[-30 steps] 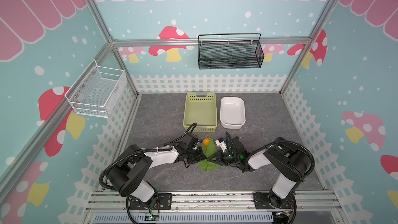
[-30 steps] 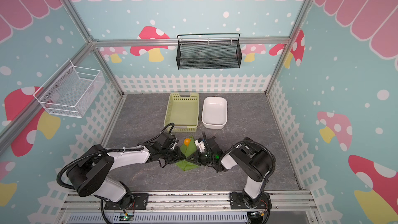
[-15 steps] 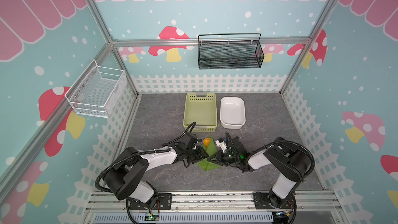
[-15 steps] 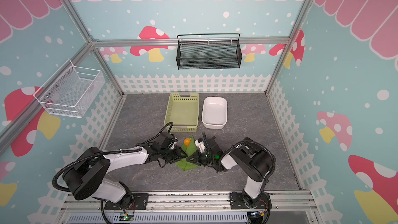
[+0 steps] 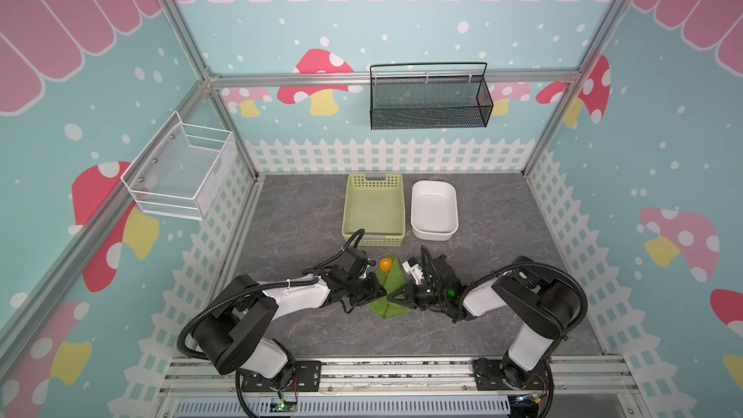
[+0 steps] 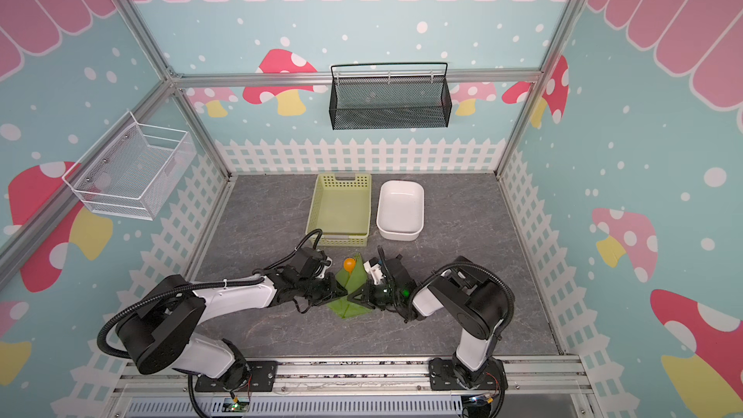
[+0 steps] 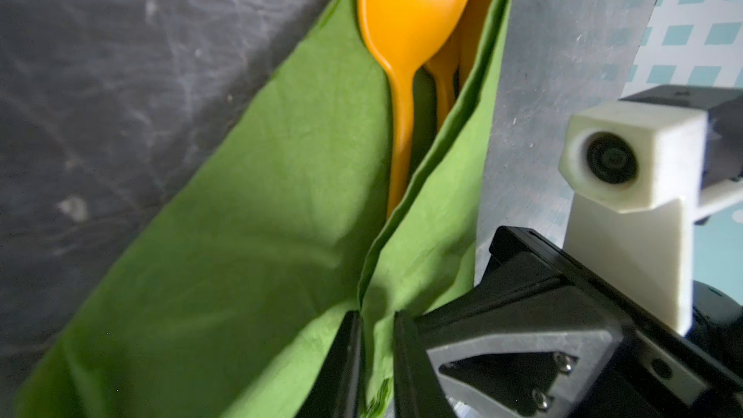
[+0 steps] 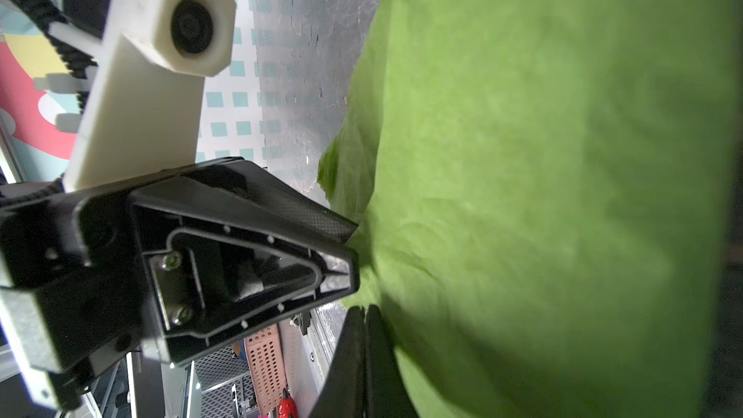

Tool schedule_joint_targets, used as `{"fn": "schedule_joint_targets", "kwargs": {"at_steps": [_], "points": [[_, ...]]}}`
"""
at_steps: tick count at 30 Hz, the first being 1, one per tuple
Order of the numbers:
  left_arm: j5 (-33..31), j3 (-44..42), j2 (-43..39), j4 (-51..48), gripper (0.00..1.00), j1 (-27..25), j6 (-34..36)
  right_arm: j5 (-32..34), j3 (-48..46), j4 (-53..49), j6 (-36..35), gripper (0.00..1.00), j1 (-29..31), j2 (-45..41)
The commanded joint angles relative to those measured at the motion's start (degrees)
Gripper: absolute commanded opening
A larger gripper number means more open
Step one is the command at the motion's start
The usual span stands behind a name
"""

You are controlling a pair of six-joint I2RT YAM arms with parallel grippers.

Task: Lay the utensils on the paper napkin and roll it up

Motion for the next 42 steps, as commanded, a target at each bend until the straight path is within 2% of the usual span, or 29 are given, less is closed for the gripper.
{"fn": "schedule_joint_targets", "kwargs": {"at_steps": [1,11,23,37,42], "points": [[0.65,-0.46,0.37,1.82,0.12,-0.08,-1.19,0.69,-0.59,-0.47,0.07,0.04,-0.1,-2.19],[1.01,2.17,1.9,1.65,0.04,-0.18,0.56,1.57,-0.73,-10.21,-4.7,0.13,-3.94,-10.43],[0.75,4.25,4.11,1.2,0.03,-0.23,1.69,7.99,-0.55,-27.47,-13.75,0.23,-6.79,-16.52],[0.26,5.96,7.38,-0.37,0.03,-0.18,4.32,8.08,-3.39,-28.74,-14.09,0.25,-6.77,-16.13],[-0.49,6.96,7.5,-2.24,0.03,-0.13,5.77,7.54,-4.97,-28.26,-12.95,0.19,-6.52,-17.52]]}}
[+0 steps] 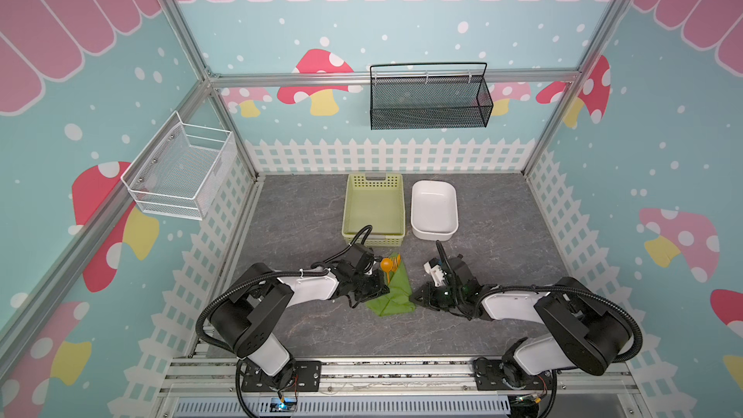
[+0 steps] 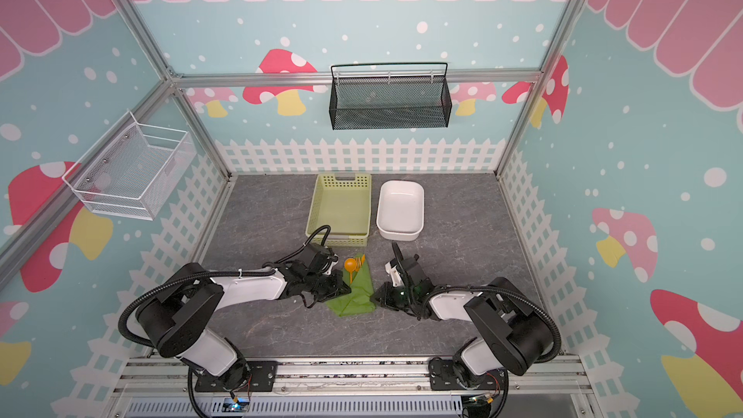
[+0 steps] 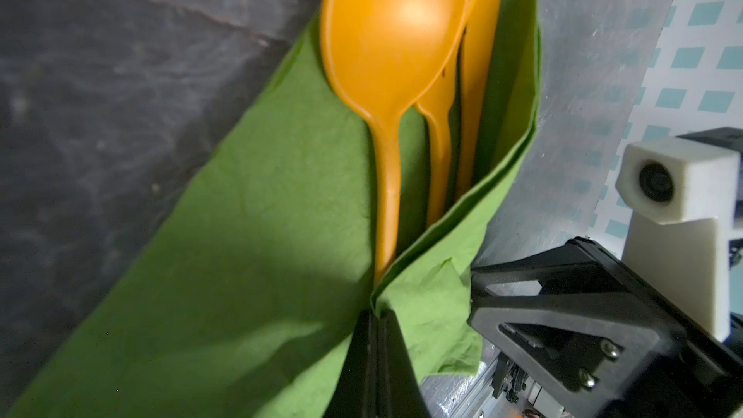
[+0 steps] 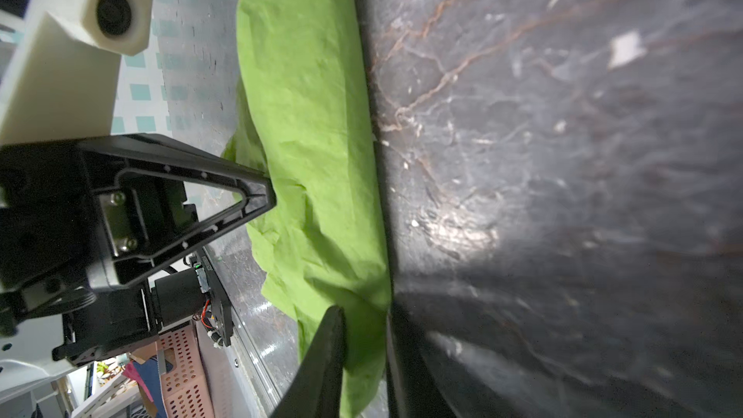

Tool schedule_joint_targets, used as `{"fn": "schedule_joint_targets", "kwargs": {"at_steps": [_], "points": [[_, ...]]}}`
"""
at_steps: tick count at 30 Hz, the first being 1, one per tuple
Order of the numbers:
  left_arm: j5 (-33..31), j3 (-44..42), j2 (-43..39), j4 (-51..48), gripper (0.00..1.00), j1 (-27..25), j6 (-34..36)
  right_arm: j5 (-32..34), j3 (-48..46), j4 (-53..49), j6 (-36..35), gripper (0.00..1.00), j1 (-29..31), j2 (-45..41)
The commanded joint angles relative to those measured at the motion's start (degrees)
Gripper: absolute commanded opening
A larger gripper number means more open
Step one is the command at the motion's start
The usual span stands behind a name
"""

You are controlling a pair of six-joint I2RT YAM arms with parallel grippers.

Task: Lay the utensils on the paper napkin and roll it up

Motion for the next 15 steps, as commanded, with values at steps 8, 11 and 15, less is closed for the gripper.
{"fn": "schedule_joint_targets", "kwargs": {"at_steps": [8,11,15], "points": [[-0.72,2.61,0.79,-3.84,0.03,0.06,3.47,-1.86,-3.18,3.02,3.47,0.14,1.05,-2.32],[0.44,2.44,1.53,-3.94,0.03,0.14,3.95,-1.03,-3.17,1.69,2.97,0.13,1.08,-3.22],[1.44,2.17,2.28,-3.92,0.03,0.14,4.42,2.12,-0.77,-4.21,0.79,0.16,1.03,-5.42]]}}
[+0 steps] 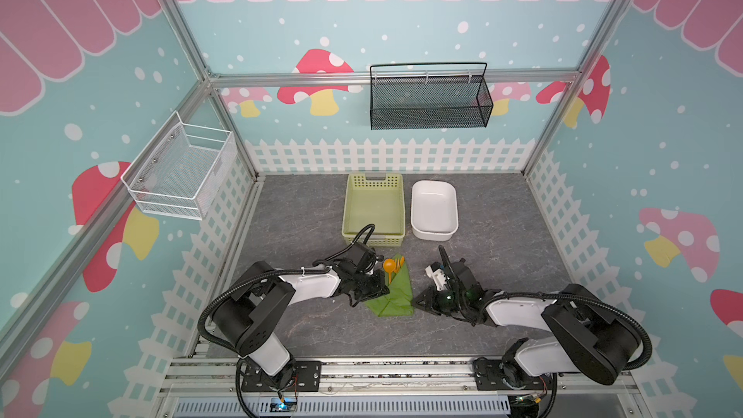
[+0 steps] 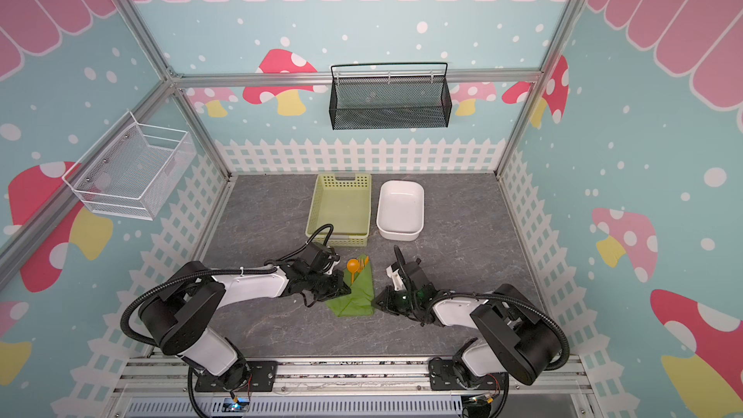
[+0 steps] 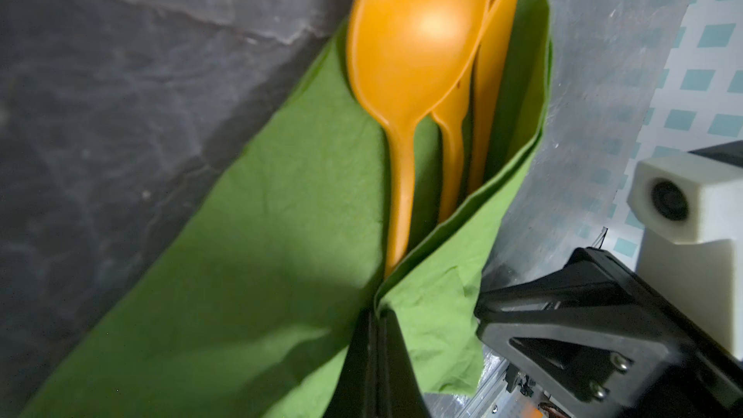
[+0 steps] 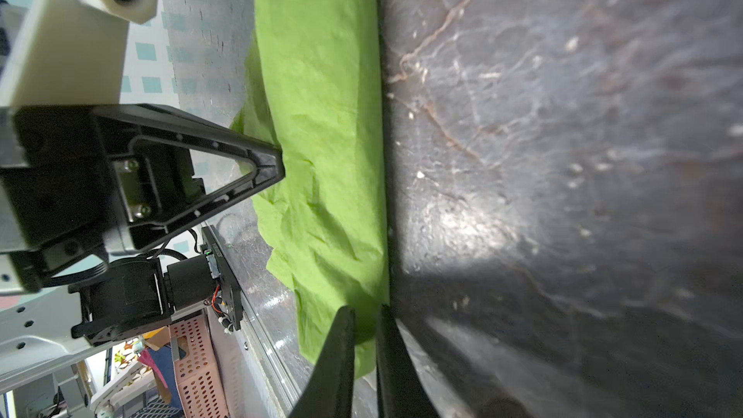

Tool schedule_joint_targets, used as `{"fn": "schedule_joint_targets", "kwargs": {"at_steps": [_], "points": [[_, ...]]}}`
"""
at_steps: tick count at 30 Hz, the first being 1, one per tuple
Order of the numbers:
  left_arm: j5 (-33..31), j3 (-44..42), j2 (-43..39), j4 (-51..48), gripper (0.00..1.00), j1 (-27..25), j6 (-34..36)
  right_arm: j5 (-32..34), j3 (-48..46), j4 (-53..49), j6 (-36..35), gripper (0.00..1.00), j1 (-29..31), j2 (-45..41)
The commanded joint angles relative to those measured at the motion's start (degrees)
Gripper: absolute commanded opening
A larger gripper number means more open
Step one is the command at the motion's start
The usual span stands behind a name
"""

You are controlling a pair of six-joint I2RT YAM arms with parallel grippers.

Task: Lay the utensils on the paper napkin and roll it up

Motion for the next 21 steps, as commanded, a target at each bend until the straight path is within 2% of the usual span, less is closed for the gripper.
{"fn": "schedule_joint_targets", "kwargs": {"at_steps": [1,5,12,21], "points": [[1.27,0.75,1.09,-1.02,0.03,0.13,1.29,2.7,2.13,-5.37,-1.64,0.16,0.29,-2.16],[1.49,0.66,1.31,-1.05,0.03,0.09,1.47,1.37,3.61,-5.83,-2.26,0.15,0.29,-3.6],[1.88,0.67,1.58,-0.87,0.03,0.14,1.51,-5.42,2.46,0.07,-1.72,0.08,0.25,-4.28],[2.02,0.75,1.9,-0.77,0.03,0.14,1.6,-11.8,-1.47,8.29,-0.41,0.06,0.22,0.48]]}}
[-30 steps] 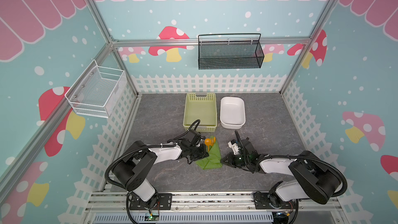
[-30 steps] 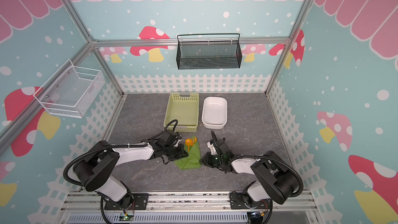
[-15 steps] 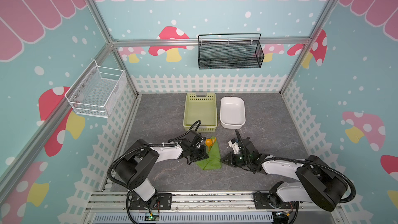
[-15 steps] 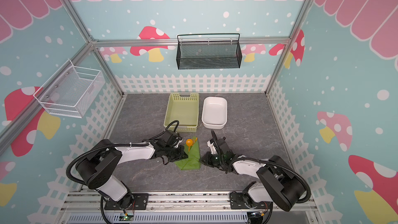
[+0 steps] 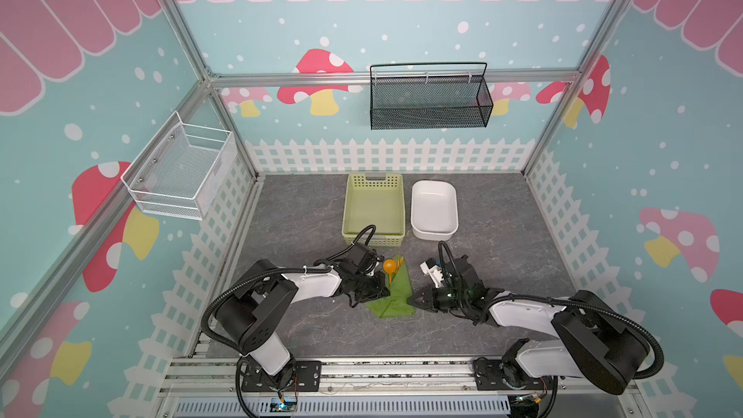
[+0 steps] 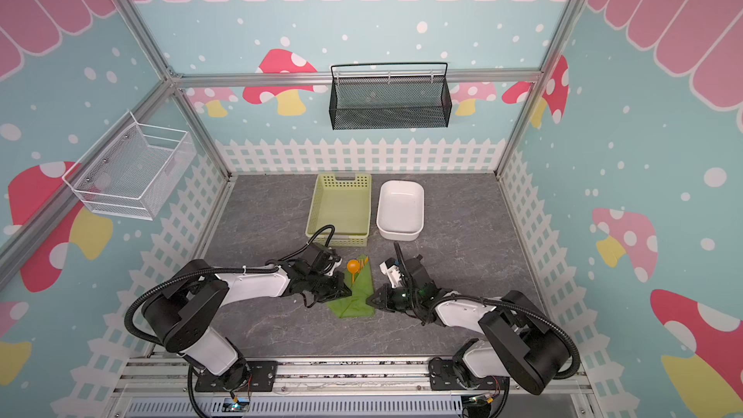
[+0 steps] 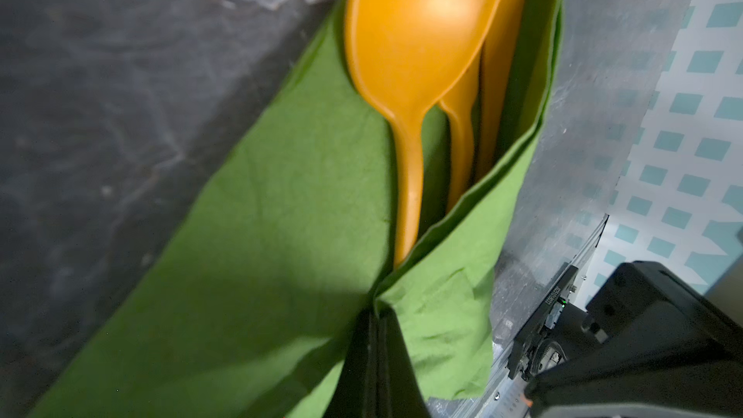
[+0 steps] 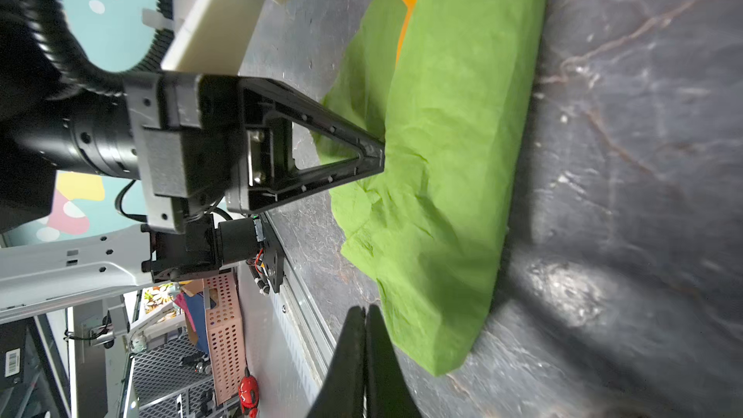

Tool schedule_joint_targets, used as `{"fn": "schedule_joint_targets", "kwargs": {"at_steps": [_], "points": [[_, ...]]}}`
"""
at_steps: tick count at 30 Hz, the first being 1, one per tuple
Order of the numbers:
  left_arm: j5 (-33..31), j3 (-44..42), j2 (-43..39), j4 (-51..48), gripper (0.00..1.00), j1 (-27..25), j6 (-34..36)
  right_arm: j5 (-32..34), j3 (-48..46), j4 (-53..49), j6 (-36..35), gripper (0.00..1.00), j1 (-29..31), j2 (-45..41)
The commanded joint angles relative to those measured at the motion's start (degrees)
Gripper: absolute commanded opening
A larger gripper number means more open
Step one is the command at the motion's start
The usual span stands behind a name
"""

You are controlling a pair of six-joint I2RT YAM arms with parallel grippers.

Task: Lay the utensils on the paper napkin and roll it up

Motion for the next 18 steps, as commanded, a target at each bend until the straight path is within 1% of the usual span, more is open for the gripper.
{"fn": "schedule_joint_targets", "kwargs": {"at_steps": [1,4,6,13,18], "points": [[0.14,0.67,1.16,-0.9,0.03,0.01,0.68,-3.24,-1.79,4.88,1.32,0.06,0.27,2.53],[0.04,0.65,1.15,-0.98,0.03,0.05,0.68,-2.23,-2.35,4.59,1.32,0.05,0.33,3.97],[0.05,0.6,1.16,-0.9,0.03,0.0,0.68,-0.28,-2.66,3.18,1.12,0.04,0.26,4.21],[-0.05,0.6,1.31,-0.98,0.03,0.03,0.55,3.79,-2.97,-1.37,-1.07,0.03,0.3,5.28],[-0.06,0.68,1.37,-0.94,0.03,0.06,0.68,4.19,-3.01,-2.45,-1.81,0.03,0.29,5.46]]}}
